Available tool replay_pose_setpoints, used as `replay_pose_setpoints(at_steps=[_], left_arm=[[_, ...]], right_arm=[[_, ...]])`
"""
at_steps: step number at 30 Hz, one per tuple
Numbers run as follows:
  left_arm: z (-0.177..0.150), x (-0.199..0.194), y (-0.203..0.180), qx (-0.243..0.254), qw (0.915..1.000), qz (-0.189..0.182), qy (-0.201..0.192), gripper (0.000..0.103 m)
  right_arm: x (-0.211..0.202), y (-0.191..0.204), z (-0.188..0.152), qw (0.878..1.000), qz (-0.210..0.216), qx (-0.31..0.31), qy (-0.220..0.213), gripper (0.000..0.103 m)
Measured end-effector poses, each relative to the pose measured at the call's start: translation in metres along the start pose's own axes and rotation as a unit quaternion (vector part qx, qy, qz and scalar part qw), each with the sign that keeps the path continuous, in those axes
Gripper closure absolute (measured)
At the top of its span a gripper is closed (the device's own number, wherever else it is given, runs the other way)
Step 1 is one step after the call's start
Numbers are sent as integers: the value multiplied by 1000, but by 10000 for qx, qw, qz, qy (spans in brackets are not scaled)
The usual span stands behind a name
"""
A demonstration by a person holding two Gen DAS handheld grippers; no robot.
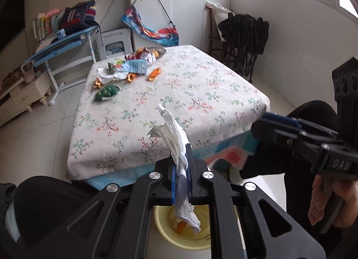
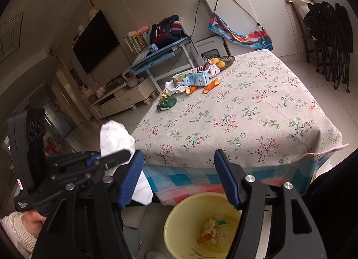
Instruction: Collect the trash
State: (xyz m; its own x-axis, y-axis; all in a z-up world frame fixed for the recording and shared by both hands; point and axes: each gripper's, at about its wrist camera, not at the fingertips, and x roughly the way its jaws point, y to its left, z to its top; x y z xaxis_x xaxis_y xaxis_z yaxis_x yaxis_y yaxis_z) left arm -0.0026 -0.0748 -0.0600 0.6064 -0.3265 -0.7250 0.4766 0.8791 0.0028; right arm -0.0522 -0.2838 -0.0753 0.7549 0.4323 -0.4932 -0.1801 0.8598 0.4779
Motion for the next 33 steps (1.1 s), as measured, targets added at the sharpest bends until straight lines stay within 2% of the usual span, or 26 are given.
replay_pose_setpoints(at_steps=[3, 4, 7, 9, 14, 16, 17, 18, 21, 27, 33], left_arm=[[-12, 18, -8, 165, 9980, -320, 520, 91], [-16, 21, -10, 215, 9976, -286, 585, 89], [-18, 22, -10, 230, 9978, -207, 583, 72], [-15, 15, -7, 212, 9988, -92, 442, 59], [-7, 3, 1, 130, 9998, 145, 104, 55], [-3, -4, 4, 85, 9992, 370, -132, 51], [-2, -9, 7, 22, 9980, 543, -312, 45], [1, -15, 11, -53, 9964, 702, -474, 37], [6, -30, 28, -386, 9889, 1126, -890, 30], [7, -50, 61, -994, 9709, 1738, -1315, 25], [3, -61, 82, -1331, 9586, 2002, -1524, 23]], right_arm=[[-3, -5, 1, 9999, -77, 84, -102, 37], [-3, -6, 1, 9998, -98, 106, -125, 37], [-4, -9, 2, 9997, -146, 135, -167, 35], [-4, -9, 2, 9996, -180, 138, -181, 34], [-4, -10, 2, 9994, -248, 104, -202, 32], [-6, -9, 2, 9992, -306, 68, -242, 29], [-7, -8, 2, 9989, -359, 37, -283, 26], [-8, -8, 3, 9986, -416, 1, -329, 25], [-11, -4, 4, 9972, -585, -125, -446, 23], [-15, 7, 5, 9921, -914, -528, -681, 19], [-12, 16, 3, 9883, -1054, -815, -738, 15]])
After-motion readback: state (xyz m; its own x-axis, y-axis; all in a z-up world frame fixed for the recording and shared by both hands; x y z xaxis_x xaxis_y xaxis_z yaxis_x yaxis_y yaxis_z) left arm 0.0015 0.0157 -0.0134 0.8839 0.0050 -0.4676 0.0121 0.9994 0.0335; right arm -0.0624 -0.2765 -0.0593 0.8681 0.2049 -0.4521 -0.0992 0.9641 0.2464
